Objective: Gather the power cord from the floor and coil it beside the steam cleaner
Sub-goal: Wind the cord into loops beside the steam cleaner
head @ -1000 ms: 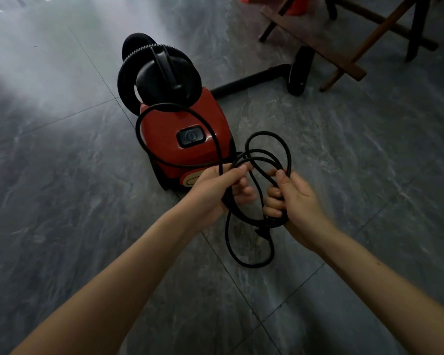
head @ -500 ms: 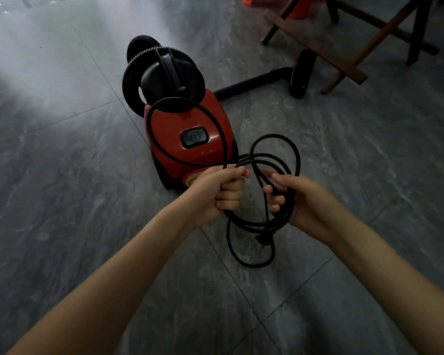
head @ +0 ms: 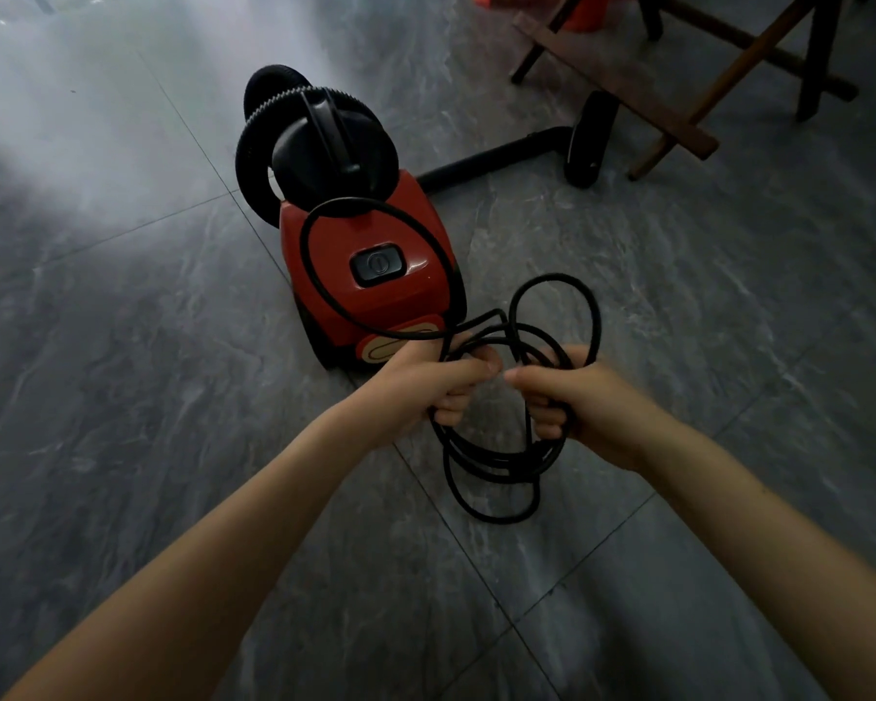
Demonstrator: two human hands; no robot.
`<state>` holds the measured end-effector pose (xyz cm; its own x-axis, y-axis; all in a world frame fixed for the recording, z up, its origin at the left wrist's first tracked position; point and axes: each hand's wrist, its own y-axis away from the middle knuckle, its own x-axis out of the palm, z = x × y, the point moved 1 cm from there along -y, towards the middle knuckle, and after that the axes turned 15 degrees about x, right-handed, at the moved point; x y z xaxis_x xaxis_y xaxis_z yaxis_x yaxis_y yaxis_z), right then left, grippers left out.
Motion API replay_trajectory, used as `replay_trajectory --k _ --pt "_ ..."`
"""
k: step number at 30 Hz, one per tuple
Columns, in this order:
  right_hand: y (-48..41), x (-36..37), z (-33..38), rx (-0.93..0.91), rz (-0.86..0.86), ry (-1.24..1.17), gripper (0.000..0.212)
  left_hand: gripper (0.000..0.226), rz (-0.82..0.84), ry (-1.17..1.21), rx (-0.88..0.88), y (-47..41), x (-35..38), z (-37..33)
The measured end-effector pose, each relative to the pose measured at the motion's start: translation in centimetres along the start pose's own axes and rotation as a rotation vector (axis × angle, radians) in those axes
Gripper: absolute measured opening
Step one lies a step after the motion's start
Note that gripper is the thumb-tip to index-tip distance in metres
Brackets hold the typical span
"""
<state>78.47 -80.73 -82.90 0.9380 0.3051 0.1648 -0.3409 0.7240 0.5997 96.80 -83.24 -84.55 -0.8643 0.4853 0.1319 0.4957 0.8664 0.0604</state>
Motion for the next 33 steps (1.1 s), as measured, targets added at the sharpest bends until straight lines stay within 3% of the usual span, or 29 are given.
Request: replay_trajectory --k 3,6,9,12,14,17,22,26,29,31,33 --pt "-0.2 0.2 -0.4 -0.064 -0.135 0.158 0.013 0.003 -0.016 -0.075 0.019 0.0 0.1 0.2" --pt "-0.3 0.1 -0.7 -0.067 -0.11 0.262 0.011 0.019 0.01 -0.04 0.025 0.1 -0.2 0.2" --pt "0.0 0.4 -0.7 -0.035 -0.029 0.384 0.01 0.008 0.03 -0.014 0.035 0.3 -0.3 0.0" --pt "0.4 1.1 -0.8 -0.023 0.036 0.43 0.038 0.009 0.009 -0.045 0.0 0.4 -0.1 0.3" --pt "0.5 1.5 -0.7 -0.016 0.047 0.443 0.043 0.019 -0.008 -0.036 -0.012 0.6 0.1 0.6" --pt "0.3 1.7 -0.9 -0.011 0.018 0.458 0.024 0.026 -0.032 -0.013 -0.037 0.8 0.3 0.9" --pt "0.3 1.2 -1.1 -0.063 -0.051 0.384 0.012 0.031 -0.03 0.051 -0.057 0.7 -0.2 1.1" --pt "0.3 0.2 -0.6 -0.099 -0.13 0.415 0.045 0.037 0.032 0.021 -0.057 0.6 -0.8 0.9" --pt "0.7 -0.9 0.7 -0.117 -0.219 0.419 0.067 0.022 0.054 -0.013 -0.085 0.7 -1.2 0.8" --pt "0.9 -1.3 1.3 -0.209 -0.31 0.509 0.064 0.015 0.068 -0.047 -0.117 0.8 -1.3 0.8" --pt "1.0 -1.1 1.9 -0.364 -0.368 0.581 0.044 0.017 0.109 -0.089 -0.146 0.7 -1.1 0.8"
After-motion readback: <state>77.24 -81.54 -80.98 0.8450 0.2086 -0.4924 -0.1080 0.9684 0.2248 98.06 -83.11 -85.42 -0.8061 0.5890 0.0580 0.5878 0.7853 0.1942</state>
